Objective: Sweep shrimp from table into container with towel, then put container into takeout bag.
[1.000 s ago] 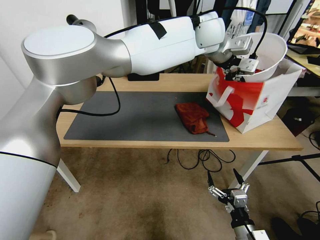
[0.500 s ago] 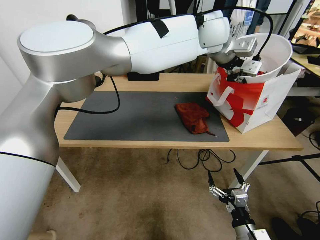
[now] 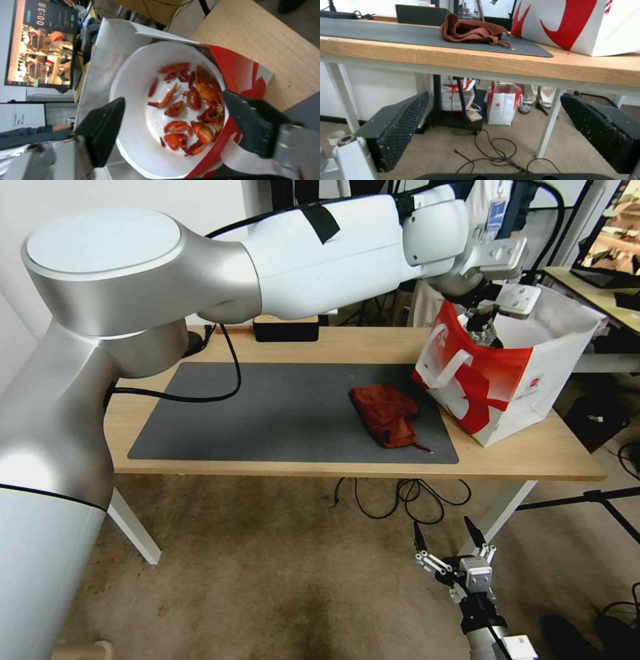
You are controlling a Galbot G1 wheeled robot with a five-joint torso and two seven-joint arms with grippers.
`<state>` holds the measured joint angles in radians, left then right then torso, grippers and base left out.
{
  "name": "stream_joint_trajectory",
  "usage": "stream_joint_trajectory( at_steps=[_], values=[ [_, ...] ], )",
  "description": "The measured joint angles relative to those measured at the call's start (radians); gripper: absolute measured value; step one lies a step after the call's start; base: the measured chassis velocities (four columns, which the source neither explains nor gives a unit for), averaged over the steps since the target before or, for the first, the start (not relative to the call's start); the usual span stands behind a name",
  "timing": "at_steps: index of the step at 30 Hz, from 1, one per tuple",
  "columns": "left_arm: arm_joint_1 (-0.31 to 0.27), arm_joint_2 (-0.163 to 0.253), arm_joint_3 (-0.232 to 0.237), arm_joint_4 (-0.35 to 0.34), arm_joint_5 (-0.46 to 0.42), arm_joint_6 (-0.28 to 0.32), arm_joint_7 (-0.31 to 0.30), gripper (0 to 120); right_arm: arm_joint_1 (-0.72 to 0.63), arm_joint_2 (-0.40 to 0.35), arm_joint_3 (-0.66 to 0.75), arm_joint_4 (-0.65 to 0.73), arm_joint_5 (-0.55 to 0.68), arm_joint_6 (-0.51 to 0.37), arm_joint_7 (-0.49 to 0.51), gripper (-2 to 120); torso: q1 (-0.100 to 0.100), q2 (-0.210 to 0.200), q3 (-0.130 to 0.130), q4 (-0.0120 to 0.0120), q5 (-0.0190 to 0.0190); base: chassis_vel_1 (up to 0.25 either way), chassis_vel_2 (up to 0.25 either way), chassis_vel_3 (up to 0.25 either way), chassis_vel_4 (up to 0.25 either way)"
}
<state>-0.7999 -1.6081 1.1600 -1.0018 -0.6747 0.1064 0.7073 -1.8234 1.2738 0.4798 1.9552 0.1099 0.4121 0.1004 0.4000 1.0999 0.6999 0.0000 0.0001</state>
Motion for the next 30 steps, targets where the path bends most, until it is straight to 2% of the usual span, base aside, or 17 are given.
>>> stream_joint_trajectory(
  at_steps=[5,7,9,10,11,12,14,15,17,18,21,22,24,25,27,28,30],
  values=[
    [-0.001,0.0,-0.02,-0.003,-0.014,0.015,0.009,90,-0.005,-0.003,0.0,0.006,0.004,0.0,0.0,100,0.0,0.0,0.0,0.0,-0.0001,0.0,0.0,0.0,0.0],
    [0.003,0.012,-0.052,-0.056,-0.053,0.034,-0.025,99,-0.012,-0.008,0.0,0.02,0.009,0.001,0.0,100,0.0,0.0,0.0,-0.0006,0.0001,0.0,0.0,0.0,0.0],
    [0.008,0.028,-0.061,-0.08,-0.066,0.039,-0.047,100,-0.014,-0.01,0.001,0.024,0.01,0.002,0.0,100,0.0,0.0,0.0,-0.0014,0.0003,0.0,0.0,0.0,0.0],
    [0.019,0.066,-0.073,-0.121,-0.08,0.045,-0.1,100,-0.018,-0.012,0.003,0.027,0.011,0.003,0.001,100,0.0,0.0,0.0,-0.0011,0.0003,0.0,0.0,0.0,0.0],
    [0.044,0.131,-0.093,-0.189,-0.106,0.051,-0.187,100,-0.021,-0.014,0.005,0.031,0.013,0.006,0.001,100,0.0,0.0,0.0,-0.0006,-0.0001,0.0,0.0,0.0,0.0],
    [0.044,0.131,-0.093,-0.189,-0.106,0.051,-0.187,100,-0.021,-0.014,0.005,0.031,0.013,0.006,0.001,100,0.0,0.0,0.0,-0.0006,-0.0001,0.0,0.0,0.0,0.0],
    [0.089,0.236,-0.126,-0.319,-0.175,0.077,-0.312,100,-0.022,-0.017,0.005,0.033,0.014,0.007,0.001,100,0.0,0.0,0.0,0.0005,-0.0006,0.0,0.0,0.0,0.0],
    [0.089,0.236,-0.126,-0.319,-0.175,0.077,-0.312,100,-0.022,-0.017,0.005,0.033,0.014,0.007,0.001,100,0.0,0.0,0.0,0.0005,-0.0006,0.0,0.0,0.0,0.0],
    [0.161,0.357,-0.164,-0.429,-0.223,0.092,-0.459,100,-0.013,-0.023,0.001,0.033,0.016,0.006,0.002,100,0.0,0.0,0.0,0.0004,-0.0006,0.0,0.0,0.0,0.0],
    [0.161,0.357,-0.164,-0.429,-0.223,0.092,-0.459,100,-0.013,-0.023,0.001,0.033,0.016,0.006,0.002,100,0.0,0.0,0.0,0.0004,-0.0006,0.0,0.0,0.0,0.0],
    [0.266,0.485,-0.196,-0.515,-0.245,0.086,-0.664,100,0.009,-0.041,-0.011,0.032,0.027,-0.016,0.003,100,0.0,0.0,0.0,0.0005,-0.0008,0.0,0.0,0.0,0.0],
    [0.266,0.485,-0.196,-0.515,-0.245,0.086,-0.664,100,0.009,-0.041,-0.011,0.032,0.027,-0.016,0.003,100,0.0,0.0,0.0,0.0005,-0.0008,0.0,0.0,0.0,0.0],
    [0.339,0.563,-0.248,-0.565,-0.25,0.092,-0.769,100,0.022,-0.053,-0.014,0.024,0.038,-0.026,0.004,100,0.0,0.0,0.0,0.0003,-0.0009,0.0,0.0,0.0,0.0],
    [0.339,0.563,-0.248,-0.565,-0.25,0.092,-0.769,100,0.022,-0.053,-0.014,0.024,0.038,-0.026,0.004,100,0.0,0.0,0.0,0.0003,-0.0009,0.0,0.0,0.0,0.0],
    [0.412,0.63,-0.313,-0.609,-0.247,0.104,-0.874,100,0.032,-0.062,-0.017,0.018,0.048,-0.035,0.005,100,0.0,0.0,0.0,0.0,-0.0004,0.0,0.0,0.0,0.0],
    [0.412,0.63,-0.313,-0.609,-0.247,0.104,-0.874,100,0.032,-0.062,-0.017,0.018,0.048,-0.035,0.005,100,0.0,0.0,0.0,0.0,-0.0004,0.0,0.0,0.0,0.0],
    [0.477,0.68,-0.36,-0.646,-0.24,0.11,-0.976,100,0.042,-0.071,-0.022,0.013,0.054,-0.042,0.006,100,0.0,0.0,0.0,0.0,-0.0006,0.0,0.0,0.0,0.0]
  ],
)
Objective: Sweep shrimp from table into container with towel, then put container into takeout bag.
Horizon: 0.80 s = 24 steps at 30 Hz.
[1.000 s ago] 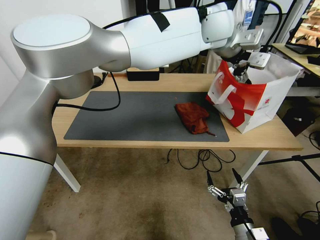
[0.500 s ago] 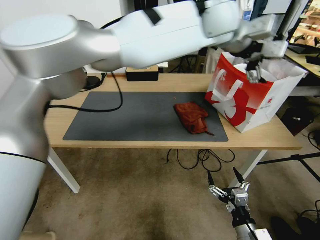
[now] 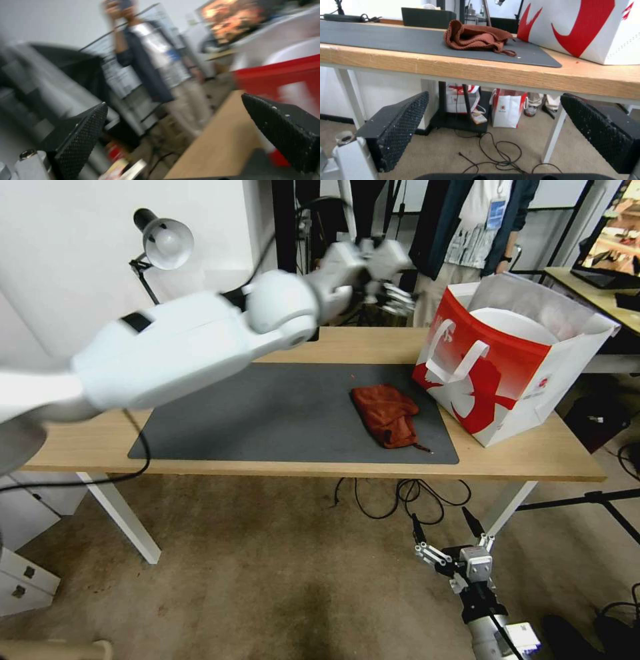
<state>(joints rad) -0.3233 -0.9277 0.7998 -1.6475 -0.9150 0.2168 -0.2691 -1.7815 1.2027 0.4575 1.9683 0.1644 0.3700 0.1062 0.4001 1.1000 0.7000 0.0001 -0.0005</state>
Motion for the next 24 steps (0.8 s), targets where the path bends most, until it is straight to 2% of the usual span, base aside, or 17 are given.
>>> stream_joint_trajectory(
  at_steps=[1,5,7,8,9,11,12,13,14,15,16,17,18,19,20,22,24],
  values=[
    [0.051,0.033,-0.035,-0.03,0.002,0.004,-0.057,100,0.006,-0.004,-0.003,-0.001,0.004,-0.004,0.0,100,0.0,0.0,0.0,0.0001,0.0006,0.0,0.0,0.0,0.0],
    [0.116,0.069,-0.075,-0.079,0.008,0.011,-0.098,100,0.011,-0.007,-0.004,-0.001,0.01,-0.008,0.001,100,0.0,0.0,0.0,-0.0001,0.0001,0.0,0.0,0.0,0.0],
    [0.285,0.152,-0.187,-0.18,0.049,0.019,-0.142,100,0.02,-0.012,-0.005,-0.001,0.022,-0.011,0.003,100,0.0,0.0,0.0,-0.0003,0.0003,0.0,0.0,0.0,0.0],
    [0.342,0.176,-0.233,-0.207,0.061,0.02,-0.146,100,0.023,-0.014,-0.005,-0.001,0.025,-0.012,0.004,100,0.0,0.0,0.0,-0.0003,0.0,0.0,0.0,0.0,0.0],
    [0.342,0.176,-0.233,-0.207,0.061,0.02,-0.146,100,0.023,-0.014,-0.005,-0.001,0.025,-0.012,0.004,100,0.0,0.0,0.0,-0.0003,0.0,0.0,0.0,0.0,0.0],
    [0.487,0.227,-0.352,-0.253,0.103,0.02,-0.15,100,0.024,-0.016,-0.005,-0.002,0.029,-0.012,0.006,100,0.0,0.0,0.0,0.0,0.0008,0.0,0.0,0.0,0.0],
    [0.59,0.254,-0.429,-0.278,0.14,0.019,-0.148,100,0.023,-0.016,-0.005,0.0,0.03,-0.012,0.008,100,0.0,0.0,0.0,0.0001,0.0004,0.0,0.0,0.0,0.0],
    [0.59,0.254,-0.429,-0.278,0.14,0.019,-0.148,100,0.023,-0.016,-0.005,0.0,0.03,-0.012,0.008,100,0.0,0.0,0.0,0.0001,0.0004,0.0,0.0,0.0,0.0],
    [0.695,0.285,-0.503,-0.307,0.174,0.016,-0.145,100,0.018,-0.016,-0.005,0.006,0.029,-0.009,0.01,100,0.0,0.0,0.0,0.0003,-0.001,0.0,0.0,0.0,0.0],
    [0.775,0.309,-0.567,-0.332,0.197,0.013,-0.145,100,0.012,-0.015,-0.003,0.013,0.027,-0.005,0.011,100,0.0,0.0,0.0,0.0001,-0.0002,0.0,0.0,0.0,0.0],
    [0.775,0.309,-0.567,-0.332,0.197,0.013,-0.145,100,0.012,-0.015,-0.003,0.013,0.027,-0.005,0.011,100,0.0,0.0,0.0,0.0001,-0.0002,0.0,0.0,0.0,0.0],
    [0.899,0.334,-0.671,-0.371,0.237,0.007,-0.143,100,-0.002,-0.01,0.002,0.026,0.019,0.004,0.012,100,0.0,0.0,0.0,0.0003,0.0011,0.0,0.0,0.0,0.0],
    [0.966,0.346,-0.719,-0.395,0.254,0.004,-0.143,100,-0.01,-0.007,0.005,0.032,0.014,0.01,0.013,100,0.0,0.0,0.0,0.0003,0.0006,0.0,0.0,0.0,0.0],
    [1.075,0.354,-0.791,-0.424,0.284,-0.002,-0.144,100,-0.015,-0.001,0.008,0.036,0.007,0.015,0.014,100,0.0,0.0,0.0,0.0001,0.0001,0.0,0.0,0.0,0.0],
    [1.075,0.354,-0.791,-0.424,0.284,-0.002,-0.144,100,-0.015,-0.001,0.008,0.036,0.007,0.015,0.014,100,0.0,0.0,0.0,0.0001,0.0001,0.0,0.0,0.0,0.0],
    [1.172,0.344,-0.852,-0.444,0.316,-0.01,-0.144,100,-0.005,0.0,0.005,0.036,0.003,0.013,0.019,100,0.0,0.0,0.0,0.0002,0.0004,0.0,0.0,0.0,0.0],
    [1.325,0.304,-0.963,-0.48,0.37,-0.019,-0.14,100,0.007,0.0,0.0,0.035,0.003,0.002,0.023,100,0.0,0.0,0.0,-0.0005,0.0007,0.0,0.0,0.0,0.0]
  ],
)
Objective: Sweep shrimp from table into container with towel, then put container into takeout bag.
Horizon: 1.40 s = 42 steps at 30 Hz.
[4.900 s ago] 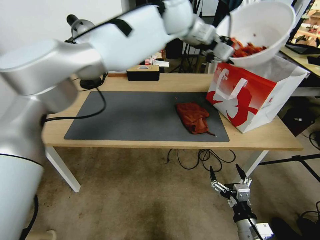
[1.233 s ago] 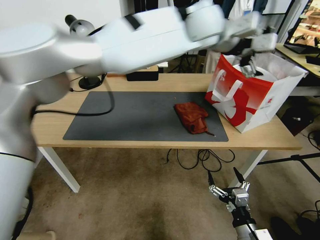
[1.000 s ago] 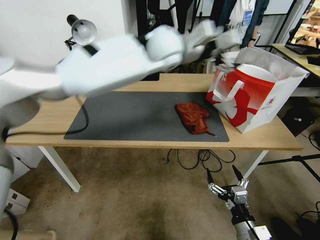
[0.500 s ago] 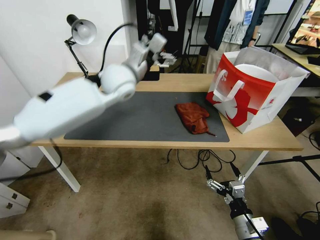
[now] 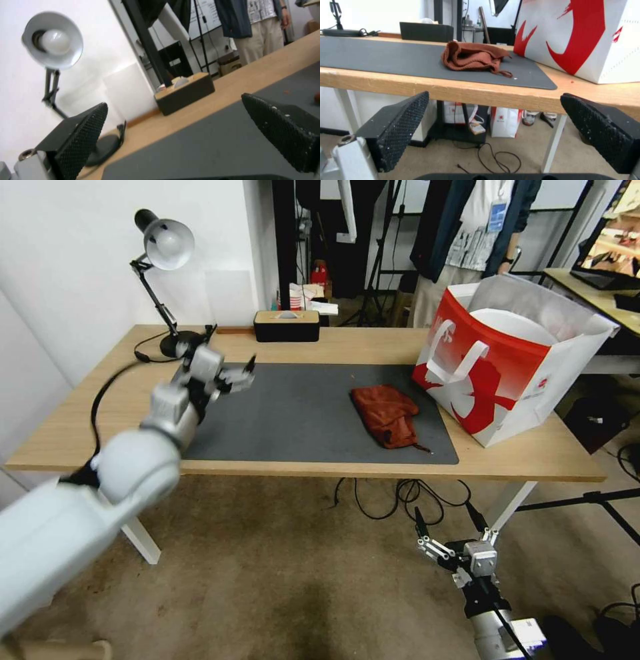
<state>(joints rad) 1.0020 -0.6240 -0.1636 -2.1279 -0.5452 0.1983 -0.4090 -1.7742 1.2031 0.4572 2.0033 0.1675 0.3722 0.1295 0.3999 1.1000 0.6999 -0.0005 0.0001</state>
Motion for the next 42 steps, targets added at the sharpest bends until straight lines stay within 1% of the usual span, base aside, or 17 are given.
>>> stream_joint_trajectory(
  at_steps=[1,3,4,7,8,9,10,11,13,14,15,16,20,21,27,34,42],
  values=[
    [0.0,0.0,0.0,0.0,0.0,0.0,0.0,100,0.0,0.0,0.0,0.0,0.0,0.0,0.0,100,0.0,0.0,0.0,0.0,0.0,0.0,0.0,0.0,0.0],
    [0.139,-0.037,-0.096,-0.028,0.038,-0.015,0.016,100,0.002,0.0,-0.002,0.001,-0.003,-0.003,0.002,100,0.0,0.0,0.0,0.0002,-0.0002,0.0,0.0,0.0,0.0],
    [0.139,-0.037,-0.096,-0.028,0.038,-0.015,0.016,100,0.002,0.0,-0.002,0.001,-0.003,-0.003,0.002,100,0.0,0.0,0.0,0.0002,-0.0002,0.0,0.0,0.0,0.0],
    [0.333,-0.123,-0.249,-0.066,0.096,-0.042,0.049,100,0.005,-0.001,-0.002,0.003,-0.003,-0.004,0.004,100,0.0,0.0,0.0,0.0007,-0.0003,0.0,0.0,0.0,0.0],
    [0.333,-0.123,-0.249,-0.066,0.096,-0.042,0.049,100,0.005,-0.001,-0.002,0.003,-0.003,-0.004,0.004,100,0.0,0.0,0.0,0.0007,-0.0003,0.0,0.0,0.0,0.0],
    [0.407,-0.161,-0.29,-0.075,0.135,-0.064,0.064,100,0.006,-0.001,0.001,0.003,-0.003,-0.004,0.005,100,0.0,0.0,0.0,0.0005,0.0002,0.0,0.0,0.0,0.0],
    [0.453,-0.185,-0.307,-0.078,0.158,-0.079,0.073,100,0.006,-0.002,0.004,0.003,-0.001,-0.003,0.006,100,0.0,0.0,0.0,0.0006,0.0001,0.0,0.0,0.0,0.0],
    [0.453,-0.185,-0.307,-0.078,0.158,-0.079,0.073,100,0.006,-0.002,0.004,0.003,-0.001,-0.003,0.006,100,0.0,0.0,0.0,0.0006,0.0001,0.0,0.0,0.0,0.0],
    [0.552,-0.239,-0.331,-0.081,0.217,-0.115,0.087,100,0.007,-0.003,0.01,0.004,0.004,-0.003,0.007,100,0.0,0.0,0.0,0.0007,-0.0002,0.0,0.0,0.0,0.0],
    [0.552,-0.239,-0.331,-0.081,0.217,-0.115,0.087,100,0.007,-0.003,0.01,0.004,0.004,-0.003,0.007,100,0.0,0.0,0.0,0.0007,-0.0002,0.0,0.0,0.0,0.0],
    [0.619,-0.299,-0.343,-0.079,0.264,-0.15,0.099,100,0.008,-0.003,0.012,0.007,0.006,-0.002,0.009,100,0.0,0.0,0.0,0.0005,0.0,0.0,0.0,0.0,0.0],
    [0.619,-0.299,-0.343,-0.079,0.264,-0.15,0.099,100,0.008,-0.003,0.012,0.007,0.006,-0.002,0.009,100,0.0,0.0,0.0,0.0005,0.0,0.0,0.0,0.0,0.0],
    [0.729,-0.432,-0.341,-0.055,0.36,-0.233,0.13,100,0.01,-0.002,0.014,0.008,0.006,0.0,0.011,100,0.0,0.0,0.0,0.0005,0.0,0.0,0.0,0.0,0.0],
    [0.729,-0.432,-0.341,-0.055,0.36,-0.233,0.13,100,0.01,-0.002,0.014,0.008,0.006,0.0,0.011,100,0.0,0.0,0.0,0.0005,0.0,0.0,0.0,0.0,0.0],
    [0.775,-0.522,-0.314,0.0,0.408,-0.322,0.192,100,0.01,0.001,0.01,0.006,0.004,0.001,0.011,100,0.0,0.0,0.0,0.0004,0.0,0.0,0.0,0.0,0.0],
    [0.738,-0.53,-0.313,0.021,0.382,-0.372,0.238,100,0.017,-0.001,0.026,0.003,0.03,0.036,-0.018,100,0.0,0.0,0.0,0.0003,0.0,0.0,0.0,0.0,0.0],
    [0.705,-0.525,-0.302,0.041,0.361,-0.376,0.243,100,0.026,-0.025,0.034,0.008,0.079,0.032,-0.06,100,0.0,0.0,0.0,0.0005,-0.0002,0.0,0.0,0.0,0.0]
  ],
)
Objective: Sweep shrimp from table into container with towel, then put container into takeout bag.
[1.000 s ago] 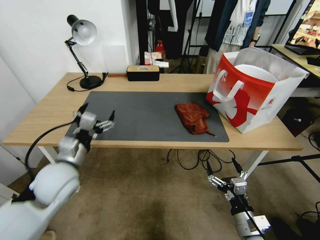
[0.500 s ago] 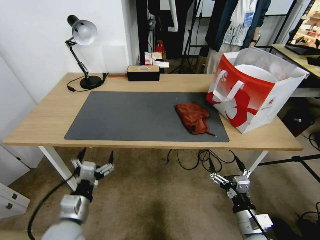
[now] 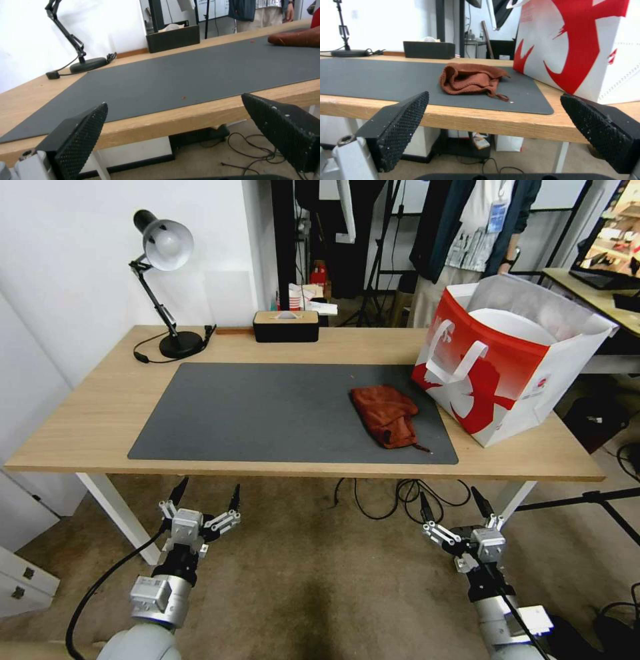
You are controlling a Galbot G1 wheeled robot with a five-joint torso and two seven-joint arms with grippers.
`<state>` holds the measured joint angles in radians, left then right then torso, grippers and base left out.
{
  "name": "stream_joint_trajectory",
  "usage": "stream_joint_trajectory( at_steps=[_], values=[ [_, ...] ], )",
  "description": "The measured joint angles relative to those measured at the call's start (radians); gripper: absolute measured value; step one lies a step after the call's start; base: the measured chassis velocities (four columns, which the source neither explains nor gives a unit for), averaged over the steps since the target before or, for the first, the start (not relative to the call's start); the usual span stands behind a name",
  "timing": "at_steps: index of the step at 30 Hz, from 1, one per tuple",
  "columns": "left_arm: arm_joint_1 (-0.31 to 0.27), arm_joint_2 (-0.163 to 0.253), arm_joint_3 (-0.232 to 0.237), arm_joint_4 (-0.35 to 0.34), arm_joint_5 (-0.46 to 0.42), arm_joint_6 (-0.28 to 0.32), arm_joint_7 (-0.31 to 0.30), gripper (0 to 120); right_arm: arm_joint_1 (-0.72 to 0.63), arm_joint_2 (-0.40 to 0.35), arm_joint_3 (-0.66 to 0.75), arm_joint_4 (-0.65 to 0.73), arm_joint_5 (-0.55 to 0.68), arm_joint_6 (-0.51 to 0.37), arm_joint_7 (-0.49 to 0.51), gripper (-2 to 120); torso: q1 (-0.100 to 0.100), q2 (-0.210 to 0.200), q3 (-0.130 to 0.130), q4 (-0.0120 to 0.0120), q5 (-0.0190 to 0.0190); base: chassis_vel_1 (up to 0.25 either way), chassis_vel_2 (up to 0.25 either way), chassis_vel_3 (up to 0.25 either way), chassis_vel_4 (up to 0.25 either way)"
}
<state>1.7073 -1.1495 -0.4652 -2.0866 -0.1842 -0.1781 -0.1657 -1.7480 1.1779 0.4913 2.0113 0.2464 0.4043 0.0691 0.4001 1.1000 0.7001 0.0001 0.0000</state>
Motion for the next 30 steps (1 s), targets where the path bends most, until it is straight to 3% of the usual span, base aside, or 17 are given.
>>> stream_joint_trajectory(
  at_steps=[5,30],
  values=[
    [-0.028,0.0,0.013,0.015,-0.013,-0.005,-0.004,100,0.001,-0.005,0.0,-0.003,0.002,-0.009,-0.011,100,0.0,0.0,0.0,-0.0002,0.0,0.0,0.0,0.0,0.0],
    [-0.031,0.002,0.015,0.016,-0.016,-0.003,-0.009,100,0.001,-0.004,-0.001,-0.004,0.001,-0.012,-0.011,100,0.0,0.0,0.0,-0.0001,0.0001,0.0,0.0,0.0,0.0]
  ],
)
